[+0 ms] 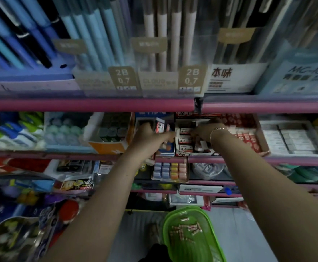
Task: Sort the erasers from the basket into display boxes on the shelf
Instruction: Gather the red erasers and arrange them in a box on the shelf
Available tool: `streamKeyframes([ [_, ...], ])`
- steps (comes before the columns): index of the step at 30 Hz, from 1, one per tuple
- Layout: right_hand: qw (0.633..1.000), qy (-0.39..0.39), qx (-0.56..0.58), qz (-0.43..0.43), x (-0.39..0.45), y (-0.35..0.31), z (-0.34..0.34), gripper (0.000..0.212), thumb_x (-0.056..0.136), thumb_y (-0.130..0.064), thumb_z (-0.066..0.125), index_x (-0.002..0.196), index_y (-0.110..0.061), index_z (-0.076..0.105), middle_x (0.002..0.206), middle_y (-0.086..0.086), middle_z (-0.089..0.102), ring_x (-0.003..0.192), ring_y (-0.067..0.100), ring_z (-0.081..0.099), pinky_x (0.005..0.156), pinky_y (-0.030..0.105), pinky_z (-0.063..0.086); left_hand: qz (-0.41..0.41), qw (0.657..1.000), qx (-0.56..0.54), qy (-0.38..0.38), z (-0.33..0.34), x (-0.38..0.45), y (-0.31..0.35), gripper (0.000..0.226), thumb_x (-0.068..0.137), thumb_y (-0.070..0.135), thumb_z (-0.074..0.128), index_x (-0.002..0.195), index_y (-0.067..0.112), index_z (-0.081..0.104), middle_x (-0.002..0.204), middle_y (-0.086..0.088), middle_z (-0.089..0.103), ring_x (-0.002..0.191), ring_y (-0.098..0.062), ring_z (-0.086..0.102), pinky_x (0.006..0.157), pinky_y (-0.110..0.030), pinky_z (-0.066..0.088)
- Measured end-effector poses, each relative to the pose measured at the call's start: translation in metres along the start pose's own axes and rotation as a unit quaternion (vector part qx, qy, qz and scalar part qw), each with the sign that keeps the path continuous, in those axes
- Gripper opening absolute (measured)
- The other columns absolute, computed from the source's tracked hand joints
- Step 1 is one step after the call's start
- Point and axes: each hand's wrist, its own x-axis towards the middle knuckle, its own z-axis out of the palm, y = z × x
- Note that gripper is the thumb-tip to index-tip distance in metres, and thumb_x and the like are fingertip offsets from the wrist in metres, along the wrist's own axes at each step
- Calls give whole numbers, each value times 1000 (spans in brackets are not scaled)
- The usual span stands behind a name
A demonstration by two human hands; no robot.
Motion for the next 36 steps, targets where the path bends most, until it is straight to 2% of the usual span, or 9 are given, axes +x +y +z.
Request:
streamKeyframes([
  [2,999,12,-35,-9,3,0,5,27,86,-26,63,71,-5,56,49,6,58,36,14,52,41,19,39,8,999,-44,-4,-2,-4,-3,16,82,23,73,91,13,65,75,3,73,65,-12,71,47,-19,49],
  [5,987,58,-134,-62,3,0,12,29,86,-33,62,102,-10,57,93,14,65,79,26,64,64,26,44,8,995,-100,-19,0,-11,-1,10,83,23,72,90,18,66,78,4,74,71,-13,72,43,-12,44],
  [9,968,76,-222,-92,-4,1,9,44,86,-39,59,119,-12,51,117,15,59,104,33,59,79,33,46,6,991,-118,-57,4,-17,0,17,83,33,71,96,21,69,87,-1,75,78,-18,73,64,-22,54],
  [13,990,94,-25,-102,-25,7,-14,35,79,-34,67,104,-11,59,93,12,67,75,26,65,65,31,53,16,993,-105,-61,7,-20,2,24,81,38,72,97,20,69,85,2,75,74,-21,73,72,-28,54],
  [16,977,-48,176,-109,-55,12,-28,32,74,-36,74,85,-6,70,58,1,65,37,7,53,37,13,38,33,998,-54,-30,14,-19,5,38,68,48,78,95,22,70,82,6,75,72,-13,72,71,-28,56],
  [20,963,-155,174,-138,-65,19,-29,27,72,-34,76,83,-9,74,75,7,73,71,23,68,68,30,55,77,995,26,-52,28,-20,11,30,61,43,85,83,32,67,77,21,70,66,5,65,53,-10,48],
  [26,948,-150,277,-50,-57,41,-43,30,77,-20,67,48,-10,67,42,5,56,31,13,44,33,15,34,53,993,-62,-87,19,-22,16,31,91,47,54,99,18,60,83,-2,74,64,-18,71,34,-17,35],
  [32,981,-45,188,-30,-37,28,-35,13,77,-9,68,76,4,68,65,15,70,49,24,55,54,29,45,27,998,51,-38,3,-8,20,18,97,38,45,90,29,59,88,9,55,66,6,56,50,-15,43],
  [36,996,-41,73,-18,-24,10,-25,14,82,-15,66,78,-2,69,42,0,60,40,14,52,38,16,37,8,997,53,-56,-2,-2,20,15,95,27,51,90,16,60,92,-3,57,79,-7,50,57,-10,41],
])
